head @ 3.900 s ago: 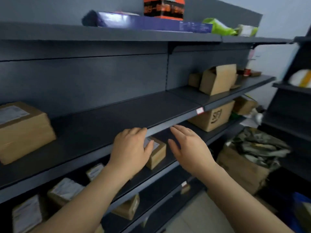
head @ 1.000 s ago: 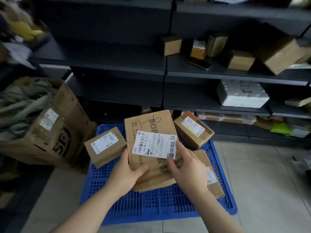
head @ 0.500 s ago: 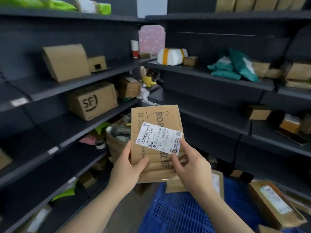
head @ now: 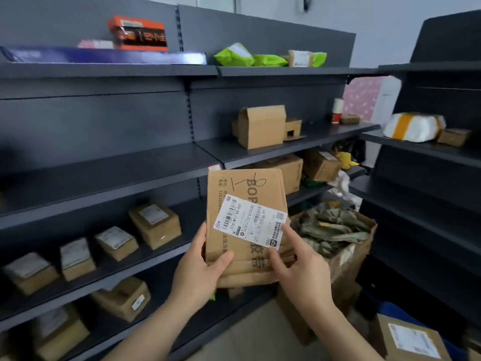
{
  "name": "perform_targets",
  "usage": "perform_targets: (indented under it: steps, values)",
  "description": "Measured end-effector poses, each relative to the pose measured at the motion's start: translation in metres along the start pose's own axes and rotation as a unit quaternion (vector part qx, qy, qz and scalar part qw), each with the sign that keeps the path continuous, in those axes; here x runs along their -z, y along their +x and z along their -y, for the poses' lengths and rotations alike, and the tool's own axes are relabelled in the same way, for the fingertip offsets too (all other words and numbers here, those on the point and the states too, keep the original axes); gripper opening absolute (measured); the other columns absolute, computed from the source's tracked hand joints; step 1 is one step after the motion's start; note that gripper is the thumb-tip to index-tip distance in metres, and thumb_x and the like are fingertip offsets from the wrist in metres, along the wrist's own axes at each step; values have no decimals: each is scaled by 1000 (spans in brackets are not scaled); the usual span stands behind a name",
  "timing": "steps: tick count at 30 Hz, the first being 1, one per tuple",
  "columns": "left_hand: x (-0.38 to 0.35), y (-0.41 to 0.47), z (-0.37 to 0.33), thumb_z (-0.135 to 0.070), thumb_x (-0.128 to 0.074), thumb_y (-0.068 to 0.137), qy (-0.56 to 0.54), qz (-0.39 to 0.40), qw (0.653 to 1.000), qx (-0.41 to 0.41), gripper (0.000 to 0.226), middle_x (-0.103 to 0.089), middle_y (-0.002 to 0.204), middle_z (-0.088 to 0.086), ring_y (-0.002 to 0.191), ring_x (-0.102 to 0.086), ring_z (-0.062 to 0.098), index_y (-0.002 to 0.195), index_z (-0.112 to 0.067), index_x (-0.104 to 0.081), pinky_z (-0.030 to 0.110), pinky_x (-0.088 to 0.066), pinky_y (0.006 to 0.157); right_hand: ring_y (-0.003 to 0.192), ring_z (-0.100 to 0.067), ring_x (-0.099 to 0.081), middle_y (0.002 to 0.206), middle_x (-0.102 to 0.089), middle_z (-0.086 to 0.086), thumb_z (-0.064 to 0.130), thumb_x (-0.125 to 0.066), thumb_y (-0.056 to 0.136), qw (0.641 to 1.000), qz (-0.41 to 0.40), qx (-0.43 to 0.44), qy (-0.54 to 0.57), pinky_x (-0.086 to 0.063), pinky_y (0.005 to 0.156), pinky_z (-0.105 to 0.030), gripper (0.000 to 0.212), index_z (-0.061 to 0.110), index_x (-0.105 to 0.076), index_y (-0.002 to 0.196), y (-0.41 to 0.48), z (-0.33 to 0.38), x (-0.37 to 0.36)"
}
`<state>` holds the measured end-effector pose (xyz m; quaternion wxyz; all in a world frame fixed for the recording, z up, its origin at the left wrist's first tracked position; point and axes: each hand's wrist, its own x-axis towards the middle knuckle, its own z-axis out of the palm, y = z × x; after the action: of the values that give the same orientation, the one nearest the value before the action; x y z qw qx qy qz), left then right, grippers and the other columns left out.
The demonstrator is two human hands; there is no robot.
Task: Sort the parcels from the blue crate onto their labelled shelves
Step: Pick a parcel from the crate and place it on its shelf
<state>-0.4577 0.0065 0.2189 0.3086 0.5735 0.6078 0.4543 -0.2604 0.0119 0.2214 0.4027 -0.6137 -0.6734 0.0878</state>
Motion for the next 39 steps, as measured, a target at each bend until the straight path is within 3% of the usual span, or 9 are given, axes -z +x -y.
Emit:
perform_targets:
  steps: [3,6,11,15,20,26,28,31,39]
  values:
    - [37,11,9,-37,-70,82,8,-44,999,2,75,-58,115,-33,108,-54,-8,139,-57,-26,29,-50,90,76,-4,-59,106,-66,12,44,-61,85,999,17,45,13,-42,63,-19,57,36,-41,138,19,32,-25]
    - [71,26,14,-43,-70,81,21,-87,996,2,75,-57,121,-31,112,-54,-2,140,-55,-24,38,-51,93,85,-2,-60,113,-63,14,44,-60,86,995,33,91,30,-46,68,-17,58,33,-41,139,43,62,-46]
    - [128,60,16,-50,-66,82,46,-165,985,3,74,-58,121,-28,108,-58,-1,142,-52,-23,38,-54,89,105,-4,-58,124,-60,15,47,-57,87,982,74,157,74,-52,87,-33,57,36,-39,139,100,116,-82]
    - [171,93,8,-51,-61,85,92,-235,968,6,71,-57,122,-26,109,-57,5,144,-45,-22,41,-51,93,103,-8,-59,118,-63,14,45,-56,88,963,117,217,114,-54,83,-38,49,39,-43,134,152,163,-110]
    - [212,129,-2,-41,-59,90,123,-288,950,14,46,-53,103,-33,102,-55,2,128,-50,-34,30,-48,84,101,-14,-60,113,-64,11,42,-57,89,941,173,250,146,-51,83,-35,43,37,-50,131,208,213,-148]
    - [253,165,7,-39,-58,91,147,-343,927,38,50,-45,90,-37,97,-50,2,136,-35,-37,27,-42,83,107,-18,-58,121,-63,3,40,-58,89,919,248,240,189,-50,90,-38,45,25,-53,132,259,260,-213]
    - [268,176,13,-42,-57,90,153,-344,925,47,43,-54,98,-31,102,-56,5,130,-37,-42,31,-48,86,106,-18,-59,120,-63,2,39,-57,90,914,262,243,194,-50,90,-38,42,23,-55,130,271,275,-234]
    - [291,193,21,-43,-57,91,142,-345,926,64,52,-56,117,-20,109,-58,12,139,-32,-40,39,-50,94,111,-18,-56,125,-61,2,42,-54,90,906,273,257,195,-47,94,-36,44,23,-55,130,285,297,-264]
    - [352,231,51,-45,-58,90,152,-338,925,81,54,-58,124,-7,117,-54,17,137,-22,-45,38,-46,98,115,-17,-54,129,-58,2,40,-52,92,892,307,265,199,-45,96,-32,43,23,-54,131,307,351,-327]
